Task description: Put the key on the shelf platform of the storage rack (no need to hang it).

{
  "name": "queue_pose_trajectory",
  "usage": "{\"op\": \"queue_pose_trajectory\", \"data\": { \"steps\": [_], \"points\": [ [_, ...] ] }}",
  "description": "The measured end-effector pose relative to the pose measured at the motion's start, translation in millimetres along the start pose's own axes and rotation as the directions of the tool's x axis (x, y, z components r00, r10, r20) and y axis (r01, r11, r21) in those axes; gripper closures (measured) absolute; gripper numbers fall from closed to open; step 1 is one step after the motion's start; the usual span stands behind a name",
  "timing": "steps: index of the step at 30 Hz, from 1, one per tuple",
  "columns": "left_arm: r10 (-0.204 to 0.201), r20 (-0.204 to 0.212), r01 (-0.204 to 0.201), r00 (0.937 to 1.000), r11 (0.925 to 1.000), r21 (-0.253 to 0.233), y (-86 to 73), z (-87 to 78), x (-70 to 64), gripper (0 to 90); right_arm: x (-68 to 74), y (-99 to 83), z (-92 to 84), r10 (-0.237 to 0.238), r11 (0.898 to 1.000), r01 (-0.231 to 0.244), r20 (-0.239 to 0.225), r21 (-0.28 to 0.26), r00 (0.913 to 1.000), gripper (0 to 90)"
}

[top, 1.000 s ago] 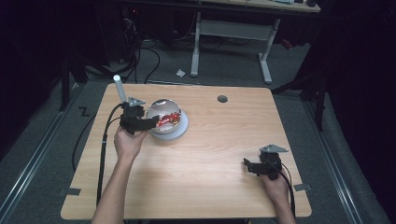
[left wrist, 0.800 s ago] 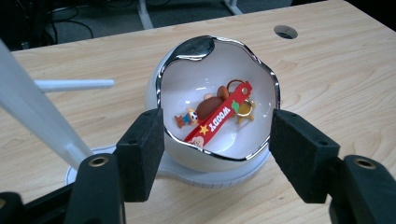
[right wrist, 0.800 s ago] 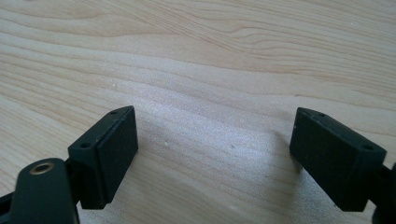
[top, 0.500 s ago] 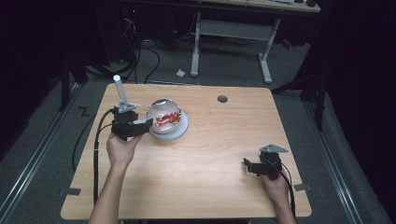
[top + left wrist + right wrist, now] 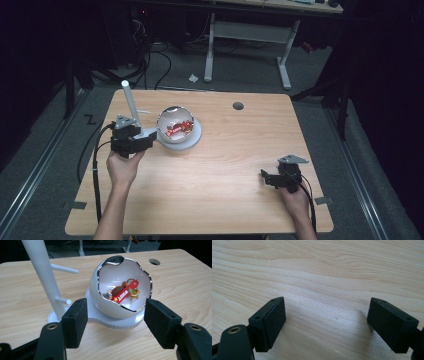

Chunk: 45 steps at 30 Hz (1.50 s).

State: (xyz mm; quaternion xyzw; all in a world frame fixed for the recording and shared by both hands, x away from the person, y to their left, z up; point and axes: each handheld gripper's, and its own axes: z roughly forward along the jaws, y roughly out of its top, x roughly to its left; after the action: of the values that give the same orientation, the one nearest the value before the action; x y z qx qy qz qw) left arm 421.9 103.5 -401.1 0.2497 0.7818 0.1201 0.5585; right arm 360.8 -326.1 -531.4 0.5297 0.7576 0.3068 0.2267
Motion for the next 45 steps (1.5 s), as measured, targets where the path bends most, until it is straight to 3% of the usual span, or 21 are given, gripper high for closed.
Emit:
{"op": "queue_pose_trajectory", "data": {
  "steps": [9, 11, 13, 16, 17, 34, 41, 45],
  "points": [
    [-0.008, 0.013, 0.008, 0.9999, 0.9999, -0.006, 5.3, -11.7, 5.8, 35.9, 0.0, 0.0, 0.0, 0.000, 1.000, 0.000, 0.000, 0.000, 1.0000, 15.2],
    [0.011, 0.023, -0.011, 0.9997, 0.9999, -0.007, 6.1, -13.8, 8.1, 35.9, 0.0, 0.0, 0.0, 0.000, 1.000, 0.000, 0.000, 0.000, 1.0000, 15.2],
    [-0.017, 0.010, 0.017, 0.9998, 0.9998, -0.010, 5.6, -15.8, 7.6, 35.9, 0.1, 0.0, 0.0, 0.000, 1.000, 0.000, 0.000, 0.000, 1.0000, 15.2],
    [0.005, 0.019, -0.005, 0.9998, 1.0000, -0.009, 6.2, -18.5, 12.1, 35.9, 0.1, 0.0, 0.0, 0.000, 1.000, 0.000, 0.000, 0.000, 1.0000, 15.2],
    [-0.011, 0.015, 0.011, 0.9998, 0.9999, -0.009, 5.7, -19.4, 12.1, 35.8, 0.1, 0.0, 0.0, 0.000, 1.000, 0.000, 0.000, 0.000, 1.0000, 15.2],
    [-0.019, 0.008, 0.019, 0.9998, 0.9998, -0.008, 4.0, -31.6, 28.7, 35.8, 0.2, -0.1, -0.1, 0.000, 1.000, 0.000, 0.000, 0.000, 1.0000, 15.2],
    [-0.007, 0.006, 0.007, 1.0000, 0.9999, -0.012, 2.9, -33.7, 37.7, 35.9, 0.2, -0.1, -0.1, 0.001, 1.000, -0.001, 0.001, 0.000, 1.0000, 15.2],
    [-0.028, -0.006, 0.027, 0.9996, 0.9996, -0.010, 1.2, -34.2, 41.3, 35.8, 0.2, -0.1, -0.1, 0.001, 1.000, -0.001, 0.001, 0.000, 1.0000, 15.2]
  ]
}}
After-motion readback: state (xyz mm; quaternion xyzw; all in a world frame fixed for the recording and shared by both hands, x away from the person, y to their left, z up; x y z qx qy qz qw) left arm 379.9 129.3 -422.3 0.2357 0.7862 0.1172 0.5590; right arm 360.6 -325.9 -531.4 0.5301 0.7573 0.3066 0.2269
